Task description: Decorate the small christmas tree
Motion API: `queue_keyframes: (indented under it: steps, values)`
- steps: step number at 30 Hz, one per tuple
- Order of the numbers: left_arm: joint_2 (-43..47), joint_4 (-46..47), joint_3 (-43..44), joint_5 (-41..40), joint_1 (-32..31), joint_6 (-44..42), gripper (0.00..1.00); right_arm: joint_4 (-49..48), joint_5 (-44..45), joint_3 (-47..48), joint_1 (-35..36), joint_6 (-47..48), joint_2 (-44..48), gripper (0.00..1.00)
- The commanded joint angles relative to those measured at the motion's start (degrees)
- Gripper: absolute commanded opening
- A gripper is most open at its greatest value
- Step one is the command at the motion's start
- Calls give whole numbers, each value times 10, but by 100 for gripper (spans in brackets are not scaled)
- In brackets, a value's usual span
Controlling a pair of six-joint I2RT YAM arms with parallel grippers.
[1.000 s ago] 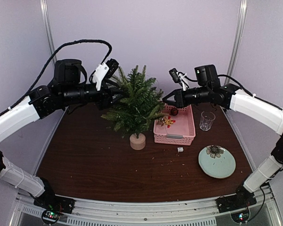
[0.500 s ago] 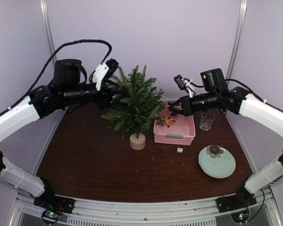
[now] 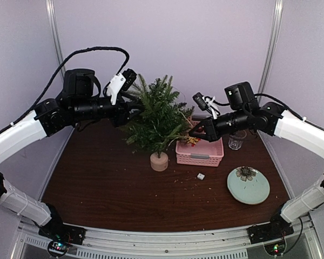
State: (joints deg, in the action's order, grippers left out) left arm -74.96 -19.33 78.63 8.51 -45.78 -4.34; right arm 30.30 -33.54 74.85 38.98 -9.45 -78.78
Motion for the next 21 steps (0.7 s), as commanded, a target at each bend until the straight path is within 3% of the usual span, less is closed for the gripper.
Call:
queue_keyframes:
  steps: [1,7,12,16,21]
  values:
    - [8,29,-13,-3,3,10,46,-12,9,35,3,-19,-13,0]
    - [76,38,-75,-19,-4,2,50,-29,18,56,5,-39,-37,0]
    - [122,-11,-129,-73,-65,-39,53,-21,21,55,5,-33,-39,5]
    - [151,-13,-192,-126,-120,-30,53,-20,21,46,5,-34,-31,29]
    - [182,15,-247,-163,-124,10,53,5,41,38,4,-21,3,57]
